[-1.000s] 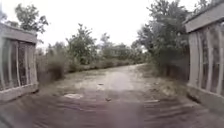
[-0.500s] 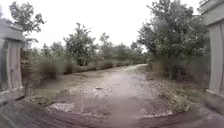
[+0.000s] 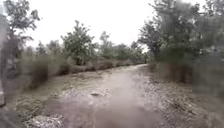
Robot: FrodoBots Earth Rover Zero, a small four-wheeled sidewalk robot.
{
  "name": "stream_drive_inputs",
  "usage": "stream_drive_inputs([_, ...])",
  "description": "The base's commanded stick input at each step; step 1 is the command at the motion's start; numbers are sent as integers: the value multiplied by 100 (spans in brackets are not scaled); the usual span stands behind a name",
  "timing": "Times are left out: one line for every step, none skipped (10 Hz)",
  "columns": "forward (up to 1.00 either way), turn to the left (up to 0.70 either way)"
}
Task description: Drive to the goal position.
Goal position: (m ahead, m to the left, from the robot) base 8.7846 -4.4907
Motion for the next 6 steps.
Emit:
stream_drive_inputs([70, 0])
stream_drive_inputs([70, 0])
stream_drive_inputs([70, 0])
stream_drive_inputs([70, 0])
stream_drive_inputs([70, 0])
stream_drive_inputs([70, 0])
